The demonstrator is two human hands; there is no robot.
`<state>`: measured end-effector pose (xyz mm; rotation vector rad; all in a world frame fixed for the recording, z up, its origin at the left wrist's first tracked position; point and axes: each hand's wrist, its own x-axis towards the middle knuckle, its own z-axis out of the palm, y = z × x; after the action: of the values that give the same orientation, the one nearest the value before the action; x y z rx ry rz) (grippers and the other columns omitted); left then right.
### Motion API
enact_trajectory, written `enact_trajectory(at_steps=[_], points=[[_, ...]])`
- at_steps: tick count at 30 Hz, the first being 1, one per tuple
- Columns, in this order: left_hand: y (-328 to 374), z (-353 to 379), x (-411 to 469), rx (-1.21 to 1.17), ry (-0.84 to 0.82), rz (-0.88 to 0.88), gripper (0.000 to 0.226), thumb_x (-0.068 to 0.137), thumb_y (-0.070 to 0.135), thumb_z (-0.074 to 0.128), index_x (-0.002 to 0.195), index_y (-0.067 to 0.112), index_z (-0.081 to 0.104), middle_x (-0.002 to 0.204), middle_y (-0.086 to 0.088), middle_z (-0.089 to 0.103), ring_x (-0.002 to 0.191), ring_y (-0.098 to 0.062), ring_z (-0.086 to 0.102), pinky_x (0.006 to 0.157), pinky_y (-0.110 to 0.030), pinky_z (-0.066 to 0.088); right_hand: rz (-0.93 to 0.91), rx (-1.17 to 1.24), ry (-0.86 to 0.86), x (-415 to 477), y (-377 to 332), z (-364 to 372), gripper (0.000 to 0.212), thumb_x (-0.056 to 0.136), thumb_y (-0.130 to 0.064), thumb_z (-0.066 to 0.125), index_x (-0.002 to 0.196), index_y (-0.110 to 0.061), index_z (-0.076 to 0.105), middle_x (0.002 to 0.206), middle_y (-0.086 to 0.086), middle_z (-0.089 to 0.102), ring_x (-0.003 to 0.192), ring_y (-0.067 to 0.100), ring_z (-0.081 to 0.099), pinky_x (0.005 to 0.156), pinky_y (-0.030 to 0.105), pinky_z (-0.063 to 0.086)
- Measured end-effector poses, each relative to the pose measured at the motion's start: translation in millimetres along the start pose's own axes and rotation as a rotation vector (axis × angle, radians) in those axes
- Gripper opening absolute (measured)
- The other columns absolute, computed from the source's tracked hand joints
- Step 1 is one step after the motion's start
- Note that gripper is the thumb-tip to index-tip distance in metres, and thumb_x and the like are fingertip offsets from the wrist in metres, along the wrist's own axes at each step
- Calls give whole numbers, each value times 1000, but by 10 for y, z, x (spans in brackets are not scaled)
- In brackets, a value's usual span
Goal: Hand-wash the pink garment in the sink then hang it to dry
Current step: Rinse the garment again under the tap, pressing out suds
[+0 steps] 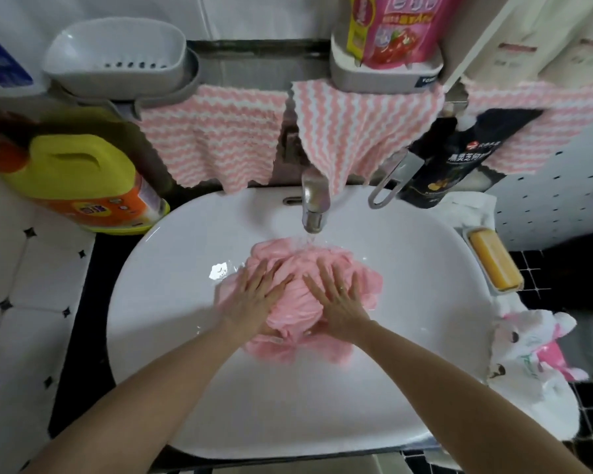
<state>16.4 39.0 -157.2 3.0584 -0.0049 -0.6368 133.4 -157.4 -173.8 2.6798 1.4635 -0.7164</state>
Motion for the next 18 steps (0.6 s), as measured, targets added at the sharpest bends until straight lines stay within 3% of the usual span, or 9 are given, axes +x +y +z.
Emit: enact_trajectory(at_steps=[2, 7, 10, 12, 13, 15, 16, 18], points=[[-2, 66, 63, -53, 31, 0, 129, 48, 92, 39, 150, 18, 11, 155, -11, 17, 141, -37, 20, 109, -60, 18, -5, 20, 30, 47, 47, 74, 112, 65, -90, 30, 151, -30, -11, 158, 8, -22, 143, 43, -14, 106, 74, -4], [38, 150, 205, -151, 6, 14, 99, 67, 73, 38, 142, 10, 28, 144, -20, 38, 139, -38, 20, 110, -60, 8, 5, 61, 133, 105, 47, 150, 98, 77, -78, 29, 146, -35, -26, 155, 5, -29, 142, 34, -25, 110, 68, -4], [88, 150, 209, -234, 124, -11, 70, 95, 52, 5, 149, 7, 11, 154, -18, 15, 144, -34, 4, 114, -55, 5, 4, 94, 159, 138, 48, 152, 96, 81, -73, 34, 150, -31, -16, 158, 11, -19, 144, 38, -19, 110, 69, 6], [94, 140, 190, -279, 142, -27, 94, 84, 64, -15, 146, 5, 22, 155, -18, 14, 141, -37, 9, 115, -55, 1, -7, 130, 188, 139, 40, 161, 94, 81, -73, 37, 153, -27, -3, 159, 12, -11, 145, 38, -12, 109, 68, 6], [99, 160, 179, -280, 154, -23, 92, 85, 63, -14, 144, 4, 24, 154, -17, 16, 140, -37, 12, 115, -56, 1, -14, 136, 200, 125, 33, 162, 93, 81, -76, 35, 153, -26, 3, 160, 12, -8, 145, 38, -11, 109, 66, 3], [119, 157, 169, -273, 179, 10, 57, 101, 37, 9, 146, 5, 22, 152, -16, 25, 142, -36, 15, 114, -59, 7, -16, 163, 233, 112, 11, 154, 92, 80, -80, 30, 152, -26, 12, 160, 14, -1, 146, 36, -8, 111, 62, -1], [122, 205, 201, -246, 216, 26, 49, 100, 23, 23, 145, 4, 24, 148, -17, 35, 141, -35, 19, 112, -61, 12, -8, 181, 237, 110, -4, 146, 93, 78, -80, 35, 151, -26, 16, 160, 14, 3, 146, 36, -5, 113, 59, -1], [153, 183, 222, -209, 263, 31, 51, 87, 21, 37, 133, 1, 43, 136, -20, 50, 134, -35, 31, 105, -61, 20, 5, 198, 249, 97, -45, 121, 89, 75, -72, 46, 148, -24, 28, 158, 15, 15, 145, 36, 7, 116, 57, 9]])
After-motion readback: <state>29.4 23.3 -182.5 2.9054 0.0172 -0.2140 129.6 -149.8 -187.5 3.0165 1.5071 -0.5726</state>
